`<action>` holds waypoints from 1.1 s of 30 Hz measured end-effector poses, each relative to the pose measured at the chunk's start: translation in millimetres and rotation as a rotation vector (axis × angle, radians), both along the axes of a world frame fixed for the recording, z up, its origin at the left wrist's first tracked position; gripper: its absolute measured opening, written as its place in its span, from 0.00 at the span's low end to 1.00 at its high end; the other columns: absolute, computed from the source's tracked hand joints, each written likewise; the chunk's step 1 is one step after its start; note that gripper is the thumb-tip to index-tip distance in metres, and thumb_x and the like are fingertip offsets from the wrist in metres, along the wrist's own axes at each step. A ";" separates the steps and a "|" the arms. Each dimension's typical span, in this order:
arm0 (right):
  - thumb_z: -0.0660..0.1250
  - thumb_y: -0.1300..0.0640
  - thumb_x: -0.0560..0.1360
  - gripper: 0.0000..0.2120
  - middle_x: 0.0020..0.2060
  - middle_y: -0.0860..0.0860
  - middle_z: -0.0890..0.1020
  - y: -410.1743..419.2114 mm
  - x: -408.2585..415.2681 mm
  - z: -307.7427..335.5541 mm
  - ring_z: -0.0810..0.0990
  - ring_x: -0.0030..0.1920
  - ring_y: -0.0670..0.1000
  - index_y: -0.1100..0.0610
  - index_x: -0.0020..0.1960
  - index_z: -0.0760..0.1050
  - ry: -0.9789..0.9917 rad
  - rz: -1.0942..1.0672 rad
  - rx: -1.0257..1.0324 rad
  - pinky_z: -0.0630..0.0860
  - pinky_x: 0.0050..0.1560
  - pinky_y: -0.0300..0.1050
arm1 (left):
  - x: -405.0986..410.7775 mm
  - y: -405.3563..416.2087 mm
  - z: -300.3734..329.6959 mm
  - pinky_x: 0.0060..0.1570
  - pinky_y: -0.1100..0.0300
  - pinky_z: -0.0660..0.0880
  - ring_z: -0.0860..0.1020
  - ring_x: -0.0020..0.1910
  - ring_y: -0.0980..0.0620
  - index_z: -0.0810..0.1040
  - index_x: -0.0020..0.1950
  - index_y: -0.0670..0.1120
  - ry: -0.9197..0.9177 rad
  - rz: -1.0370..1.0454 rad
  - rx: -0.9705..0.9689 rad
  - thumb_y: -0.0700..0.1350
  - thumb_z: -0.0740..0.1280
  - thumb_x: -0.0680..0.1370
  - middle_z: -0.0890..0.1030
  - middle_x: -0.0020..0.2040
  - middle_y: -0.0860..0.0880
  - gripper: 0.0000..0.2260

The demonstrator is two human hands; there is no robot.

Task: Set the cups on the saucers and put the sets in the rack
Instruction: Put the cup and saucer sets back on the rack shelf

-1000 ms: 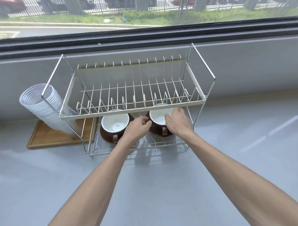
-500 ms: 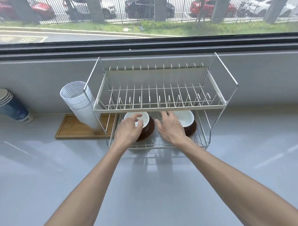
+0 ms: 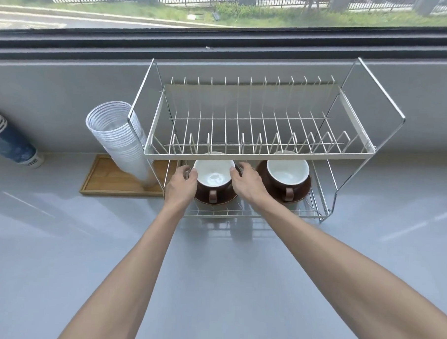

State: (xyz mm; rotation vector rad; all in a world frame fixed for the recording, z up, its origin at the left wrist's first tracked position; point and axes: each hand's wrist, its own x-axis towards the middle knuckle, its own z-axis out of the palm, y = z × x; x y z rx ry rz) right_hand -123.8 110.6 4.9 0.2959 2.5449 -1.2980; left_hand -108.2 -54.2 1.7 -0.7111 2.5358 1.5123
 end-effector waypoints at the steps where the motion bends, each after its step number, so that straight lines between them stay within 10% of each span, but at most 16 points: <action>1: 0.55 0.47 0.82 0.25 0.71 0.59 0.71 -0.5 -0.6 -2.6 0.69 0.72 0.60 0.58 0.75 0.63 -0.010 -0.004 -0.009 0.64 0.71 0.52 | 0.0 0.6 -2.8 0.64 0.43 0.74 0.75 0.66 0.42 0.72 0.72 0.53 -0.009 0.004 0.013 0.58 0.58 0.76 0.77 0.69 0.47 0.25; 8: 0.52 0.51 0.83 0.21 0.66 0.56 0.77 -2.6 -3.7 -9.3 0.74 0.65 0.57 0.57 0.72 0.69 0.004 0.006 -0.064 0.68 0.59 0.47 | 0.5 3.5 -7.6 0.63 0.43 0.75 0.75 0.65 0.44 0.72 0.72 0.53 -0.005 0.016 0.065 0.55 0.60 0.79 0.77 0.68 0.49 0.22; 33: 0.55 0.51 0.82 0.20 0.67 0.57 0.77 13.0 11.5 15.8 0.73 0.67 0.59 0.58 0.69 0.72 0.026 0.078 0.048 0.69 0.67 0.53 | 8.8 -2.8 5.7 0.60 0.45 0.77 0.75 0.60 0.44 0.68 0.75 0.49 -0.107 -0.191 -0.053 0.52 0.62 0.81 0.75 0.64 0.48 0.23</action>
